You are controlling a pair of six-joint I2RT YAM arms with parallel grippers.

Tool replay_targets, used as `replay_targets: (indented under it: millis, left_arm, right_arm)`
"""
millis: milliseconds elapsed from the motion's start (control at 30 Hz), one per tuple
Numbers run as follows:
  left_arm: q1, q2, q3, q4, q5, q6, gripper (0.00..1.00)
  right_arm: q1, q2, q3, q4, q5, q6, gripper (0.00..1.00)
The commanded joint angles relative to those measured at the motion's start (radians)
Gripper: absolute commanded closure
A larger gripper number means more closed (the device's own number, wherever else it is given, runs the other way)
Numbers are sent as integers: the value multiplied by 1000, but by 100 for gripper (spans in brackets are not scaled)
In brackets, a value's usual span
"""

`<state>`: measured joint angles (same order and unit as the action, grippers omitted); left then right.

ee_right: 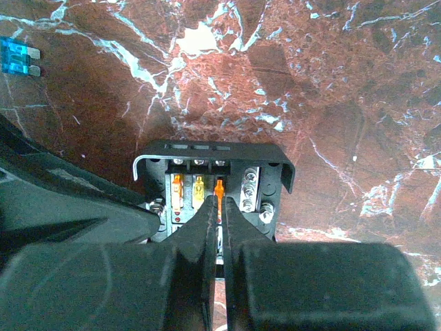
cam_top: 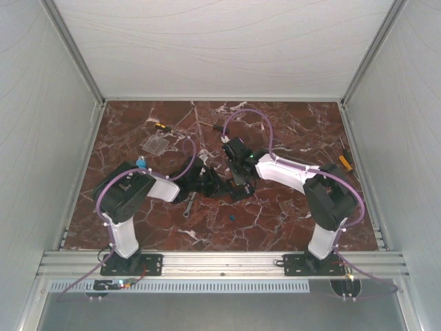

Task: Snap on the fuse box
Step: Install the fuse at the fuse box base.

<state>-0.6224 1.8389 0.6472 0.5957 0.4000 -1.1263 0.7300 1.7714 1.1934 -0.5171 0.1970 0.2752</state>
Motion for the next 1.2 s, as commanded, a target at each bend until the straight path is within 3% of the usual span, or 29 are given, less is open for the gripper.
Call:
replay_targets:
  millis: [0, 533, 1167]
  left_arm:
    - [-8, -1, -6, -65, -37, 13, 77]
    - [-8, 0, -4, -67, -39, 13, 77]
    - [-8, 2, 5, -69, -36, 19, 78]
  right_arm:
    - [-10, 53, -3, -98, -11, -23, 100]
    - [-1, 173, 34, -135, -23, -45, 100]
    - [3, 203, -4, -183, -36, -45, 100]
